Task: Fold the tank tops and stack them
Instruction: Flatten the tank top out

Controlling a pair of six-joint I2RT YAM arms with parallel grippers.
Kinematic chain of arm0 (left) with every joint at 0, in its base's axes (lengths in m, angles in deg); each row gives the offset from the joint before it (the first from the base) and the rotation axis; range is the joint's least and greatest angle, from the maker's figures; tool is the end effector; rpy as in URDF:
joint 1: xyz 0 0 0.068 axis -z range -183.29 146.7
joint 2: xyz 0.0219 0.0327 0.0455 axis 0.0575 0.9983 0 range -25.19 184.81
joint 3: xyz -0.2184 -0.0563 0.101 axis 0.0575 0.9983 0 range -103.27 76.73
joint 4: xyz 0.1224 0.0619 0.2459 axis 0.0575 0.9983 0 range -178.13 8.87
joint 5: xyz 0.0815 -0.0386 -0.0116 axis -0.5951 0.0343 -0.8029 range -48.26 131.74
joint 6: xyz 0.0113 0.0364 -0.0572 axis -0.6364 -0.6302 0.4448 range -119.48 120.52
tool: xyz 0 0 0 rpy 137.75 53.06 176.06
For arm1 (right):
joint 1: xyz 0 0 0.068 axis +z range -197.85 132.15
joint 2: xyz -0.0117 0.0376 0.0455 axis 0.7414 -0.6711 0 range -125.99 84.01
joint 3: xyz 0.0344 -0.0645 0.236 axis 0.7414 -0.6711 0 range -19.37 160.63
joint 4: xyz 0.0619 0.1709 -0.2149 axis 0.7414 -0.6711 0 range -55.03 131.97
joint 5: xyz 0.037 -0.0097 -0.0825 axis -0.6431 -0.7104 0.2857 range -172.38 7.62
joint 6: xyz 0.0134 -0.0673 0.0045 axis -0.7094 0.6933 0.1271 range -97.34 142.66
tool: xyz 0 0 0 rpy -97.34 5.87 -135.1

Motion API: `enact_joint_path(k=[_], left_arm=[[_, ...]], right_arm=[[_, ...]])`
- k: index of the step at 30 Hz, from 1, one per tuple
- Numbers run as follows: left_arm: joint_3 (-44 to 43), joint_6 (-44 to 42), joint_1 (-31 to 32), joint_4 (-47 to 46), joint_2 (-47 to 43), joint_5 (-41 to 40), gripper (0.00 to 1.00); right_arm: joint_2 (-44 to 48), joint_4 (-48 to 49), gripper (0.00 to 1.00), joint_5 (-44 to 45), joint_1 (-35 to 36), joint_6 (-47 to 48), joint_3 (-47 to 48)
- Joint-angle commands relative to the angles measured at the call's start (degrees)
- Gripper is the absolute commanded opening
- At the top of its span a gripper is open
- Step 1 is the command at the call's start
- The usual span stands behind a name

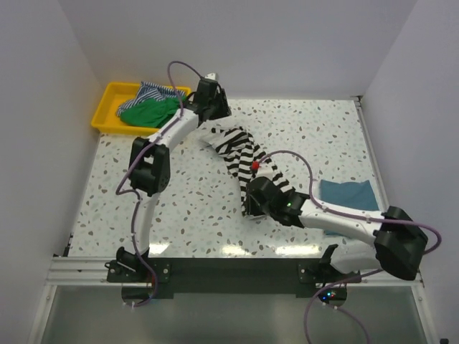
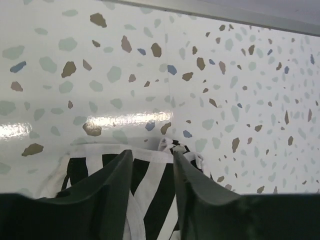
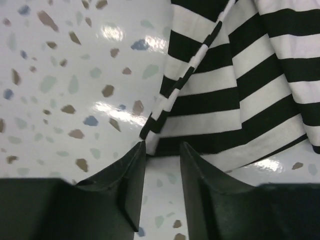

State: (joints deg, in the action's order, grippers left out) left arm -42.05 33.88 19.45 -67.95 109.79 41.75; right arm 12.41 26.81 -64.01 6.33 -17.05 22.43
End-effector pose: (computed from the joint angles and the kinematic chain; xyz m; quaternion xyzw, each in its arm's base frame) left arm 0.5208 -0.2182 0.1879 -0.0825 0.8887 -0.2122 0.3980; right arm 0.1873 0.2295 0.1688 -0.0542 0.9123 0.1757 0.3659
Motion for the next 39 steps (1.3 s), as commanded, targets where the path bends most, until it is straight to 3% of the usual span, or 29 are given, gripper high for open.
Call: enact_joint_path(k=[1,4,6,9,12,16,20,23,39], left_arm=[[2.5,-1.7,-1.0,-0.3,-8.8,2.8,0.5],[12.2,-0.5,-0.9,-0.6,-17.8,0.1,0.54],[18.6,0.9,-0.1,-1.9,-24.7,-1.4,0.53],[32.7,2.0,3.5,-4.6,-33.6,-1.9,0.49],[47.5,2.6,8.9,-6.9,-40.5,-0.3,0.44],[52.8,1.9,19.7,-4.2,-44.0,-2.5,0.43],[52.1,1.6,32.7,2.0,-42.1,-11.8,0.51],[51.1,2.4,36.8,4.1,-40.0,-14.2,0.54],[48.1,-0.1,45.1,5.0,-32.9,-17.9,0.53]], right_arm=[[-3.6,3.5,0.42,4.2,1.4,2.2,2.1],[0.0,-0.2,0.74,8.0,1.4,3.0,3.3],[1.6,-5.7,0.82,12.0,0.2,2.8,5.6],[3.1,-13.7,0.82,14.5,-4.1,0.1,8.7],[3.0,-14.7,0.8,11.5,-11.9,0.2,8.0],[0.7,-14.1,0.72,6.9,-20.8,1.3,7.3],[-2.1,-12.5,0.69,4.8,-25.9,2.1,7.5],[-3.9,-11.7,0.67,3.7,-27.4,2.2,8.2],[-11.4,-9.0,0.61,0.6,-30.3,2.7,9.6]])
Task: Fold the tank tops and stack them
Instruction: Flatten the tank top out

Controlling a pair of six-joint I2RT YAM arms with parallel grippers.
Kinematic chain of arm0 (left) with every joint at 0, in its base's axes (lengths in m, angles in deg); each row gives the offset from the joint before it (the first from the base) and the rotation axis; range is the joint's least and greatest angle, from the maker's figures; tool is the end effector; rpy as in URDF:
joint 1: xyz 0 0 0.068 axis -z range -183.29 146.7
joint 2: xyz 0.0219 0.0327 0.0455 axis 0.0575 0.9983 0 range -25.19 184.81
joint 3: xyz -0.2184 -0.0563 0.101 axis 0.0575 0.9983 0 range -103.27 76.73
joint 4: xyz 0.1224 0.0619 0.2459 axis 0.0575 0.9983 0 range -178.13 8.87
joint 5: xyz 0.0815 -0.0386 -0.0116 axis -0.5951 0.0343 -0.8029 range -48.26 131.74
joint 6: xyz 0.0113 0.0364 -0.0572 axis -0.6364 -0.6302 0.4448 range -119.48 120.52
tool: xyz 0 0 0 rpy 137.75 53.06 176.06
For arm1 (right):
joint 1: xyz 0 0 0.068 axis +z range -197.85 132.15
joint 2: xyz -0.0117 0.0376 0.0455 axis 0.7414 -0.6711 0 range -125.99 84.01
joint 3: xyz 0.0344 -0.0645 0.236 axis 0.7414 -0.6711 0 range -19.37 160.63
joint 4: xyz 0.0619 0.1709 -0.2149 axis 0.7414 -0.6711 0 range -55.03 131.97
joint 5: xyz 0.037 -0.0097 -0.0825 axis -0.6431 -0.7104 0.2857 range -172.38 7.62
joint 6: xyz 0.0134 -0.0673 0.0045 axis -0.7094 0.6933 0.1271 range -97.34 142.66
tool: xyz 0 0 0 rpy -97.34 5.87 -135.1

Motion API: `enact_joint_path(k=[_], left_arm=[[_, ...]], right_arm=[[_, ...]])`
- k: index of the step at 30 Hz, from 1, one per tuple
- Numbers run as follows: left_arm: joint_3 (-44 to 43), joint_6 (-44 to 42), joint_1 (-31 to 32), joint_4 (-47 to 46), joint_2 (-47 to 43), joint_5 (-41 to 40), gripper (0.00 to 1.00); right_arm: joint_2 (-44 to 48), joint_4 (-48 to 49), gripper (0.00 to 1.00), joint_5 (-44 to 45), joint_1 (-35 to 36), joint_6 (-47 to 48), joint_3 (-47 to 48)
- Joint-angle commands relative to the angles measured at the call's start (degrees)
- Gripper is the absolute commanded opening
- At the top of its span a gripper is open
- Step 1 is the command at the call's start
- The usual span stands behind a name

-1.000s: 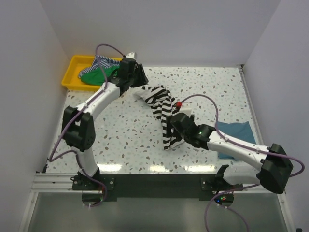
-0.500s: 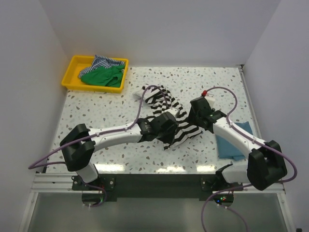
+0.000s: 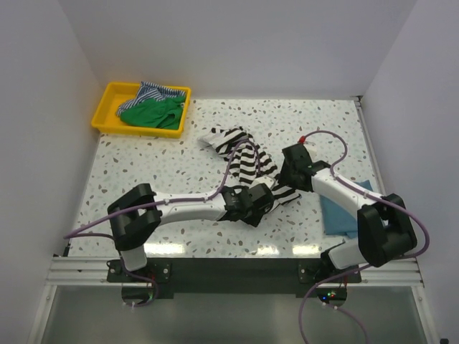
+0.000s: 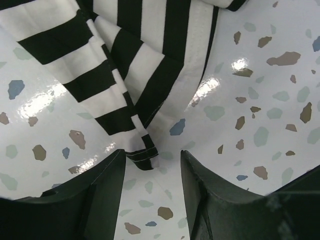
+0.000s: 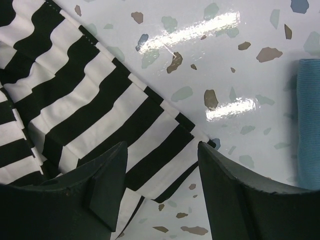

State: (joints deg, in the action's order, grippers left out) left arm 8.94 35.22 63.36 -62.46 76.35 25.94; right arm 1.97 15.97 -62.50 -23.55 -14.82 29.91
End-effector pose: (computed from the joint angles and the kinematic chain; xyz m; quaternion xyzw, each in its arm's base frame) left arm 0.1674 -0.3494 0.1383 0.2282 0.9285 -0.1181 0.2680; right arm 0.2895 0.1099 0.1469 0.1551 0.9370 -0.0065 0.3130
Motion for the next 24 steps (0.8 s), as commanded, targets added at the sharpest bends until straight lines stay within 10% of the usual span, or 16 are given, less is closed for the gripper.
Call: enact_joint_path(k=[1,12,19,24], left_arm=[[-3.0,-1.4,1.6,-0.4,1.2,-2.5,0.52],[-3.3,-1.2,2.0,0.3,4.4,-11.3,0.4],[-1.6,-0.2,1.9,0.4,0.3,-15.2,0.01],[3.2,1.2,-0.9,-0.1,-4.7,-14.7,0.0]], right_arm=[[-1.2,1.9,0.61,-1.0,-0.5,0.5,2.1],[-1.1,2.5,0.6,-2.2,-0.6,0.6,1.3],[-2.3,2.3,0.58,-2.0,-0.6,0.9,0.2],[-3.1,1.7,0.56,-2.1,-0.6,1.2,-0.2]])
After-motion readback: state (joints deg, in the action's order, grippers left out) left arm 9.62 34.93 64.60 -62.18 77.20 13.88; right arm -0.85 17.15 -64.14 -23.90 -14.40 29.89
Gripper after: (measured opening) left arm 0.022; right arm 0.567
